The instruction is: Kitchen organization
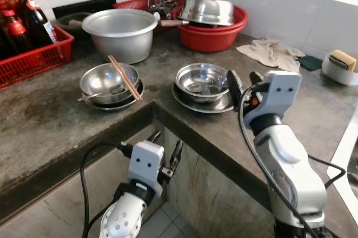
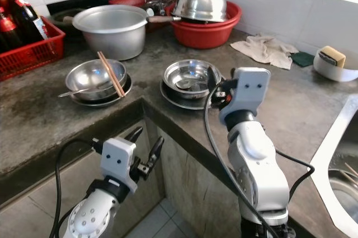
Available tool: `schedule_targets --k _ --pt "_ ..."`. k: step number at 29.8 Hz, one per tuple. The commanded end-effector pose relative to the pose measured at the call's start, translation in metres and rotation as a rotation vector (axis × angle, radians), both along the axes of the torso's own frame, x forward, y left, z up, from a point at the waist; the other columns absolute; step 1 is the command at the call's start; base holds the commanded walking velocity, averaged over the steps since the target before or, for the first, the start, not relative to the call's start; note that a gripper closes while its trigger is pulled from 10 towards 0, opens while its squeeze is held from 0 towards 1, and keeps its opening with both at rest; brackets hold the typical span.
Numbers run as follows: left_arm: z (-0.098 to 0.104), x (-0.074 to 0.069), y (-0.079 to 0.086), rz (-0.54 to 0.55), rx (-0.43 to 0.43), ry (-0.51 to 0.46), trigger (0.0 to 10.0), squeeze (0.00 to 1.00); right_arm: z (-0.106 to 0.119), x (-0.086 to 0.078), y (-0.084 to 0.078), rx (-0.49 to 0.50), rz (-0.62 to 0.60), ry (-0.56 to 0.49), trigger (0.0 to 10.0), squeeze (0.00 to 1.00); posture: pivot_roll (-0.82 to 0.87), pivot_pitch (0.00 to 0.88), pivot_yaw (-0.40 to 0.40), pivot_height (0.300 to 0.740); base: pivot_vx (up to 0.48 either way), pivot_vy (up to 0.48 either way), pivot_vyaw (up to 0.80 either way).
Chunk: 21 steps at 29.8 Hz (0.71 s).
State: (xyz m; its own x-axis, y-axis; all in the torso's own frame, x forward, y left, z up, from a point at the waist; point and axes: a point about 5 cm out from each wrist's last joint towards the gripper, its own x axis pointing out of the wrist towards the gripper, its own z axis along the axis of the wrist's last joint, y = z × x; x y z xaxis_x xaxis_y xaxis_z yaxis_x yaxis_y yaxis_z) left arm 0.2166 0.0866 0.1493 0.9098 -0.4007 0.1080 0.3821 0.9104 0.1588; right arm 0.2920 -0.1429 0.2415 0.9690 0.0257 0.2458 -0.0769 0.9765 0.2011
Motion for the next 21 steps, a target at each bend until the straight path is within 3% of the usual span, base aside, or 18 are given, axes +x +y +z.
schedule_targets --k 1,2,4,6,7,8,12,16,17,20,21 --pt "-0.002 -0.001 -0.001 -0.012 0.009 0.015 10.0 0.0 -0.002 0.004 0.0 0.037 -0.001 0.031 10.0 0.0 0.14 0.095 -0.034 0.74 0.0 0.0 0.0" --pt "-0.002 -0.001 -0.001 -0.012 0.009 0.015 10.0 0.0 -0.002 0.005 0.0 0.045 0.001 0.033 10.0 1.0 0.14 0.095 -0.034 0.74 0.0 0.0 0.0" --pt "-0.002 -0.001 -0.002 -0.017 0.011 0.015 10.0 0.0 -0.002 0.008 0.0 0.062 0.008 0.04 10.0 1.0 0.15 0.094 -0.038 0.74 0.0 0.0 0.0" --pt "-0.002 -0.003 -0.004 -0.036 0.004 0.016 10.0 0.0 0.001 0.024 -0.001 0.084 0.01 0.074 10.0 1.0 0.16 0.092 -0.044 0.74 0.0 0.0 0.0" --pt "-0.002 -0.003 -0.005 -0.038 0.004 0.016 10.0 0.0 0.002 0.028 -0.003 0.083 0.003 0.078 10.0 0.91 0.16 0.091 -0.045 0.74 0.0 0.0 0.0" --pt "-0.002 -0.004 -0.005 -0.04 0.003 0.017 10.0 0.0 0.003 0.034 -0.007 0.081 -0.014 0.089 10.0 0.0 0.16 0.09 -0.048 0.74 0.0 0.0 0.0" --pt "-0.002 -0.005 -0.005 -0.04 0.002 0.018 10.0 0.0 0.008 0.039 -0.012 0.029 -0.014 0.072 10.0 0.0 0.16 0.091 -0.048 0.74 0.0 0.0 0.0" --pt "-0.002 -0.005 -0.005 -0.04 -0.001 0.018 10.0 0.0 0.017 0.044 -0.017 -0.273 -0.014 0.025 10.0 0.0 0.16 0.086 -0.051 0.74 0.0 0.0 0.0" --pt "-0.002 -0.005 -0.006 -0.044 -0.001 0.019 10.0 0.0 0.016 0.046 -0.019 -0.418 -0.004 0.024 10.0 0.0 0.16 0.087 -0.05 0.74 0.0 0.0 0.0" --pt "-0.003 -0.005 -0.006 -0.048 -0.002 0.021 10.0 0.0 0.015 0.048 -0.019 -0.489 0.017 0.029 10.0 0.0 0.15 0.085 -0.048 0.74 0.0 0.0 0.0" --pt "-0.003 -0.005 -0.007 -0.054 -0.001 0.021 10.0 0.0 0.014 0.047 -0.018 -0.569 0.051 0.013 10.0 0.0 0.15 0.084 -0.048 0.74 0.0 0.0 0.0"
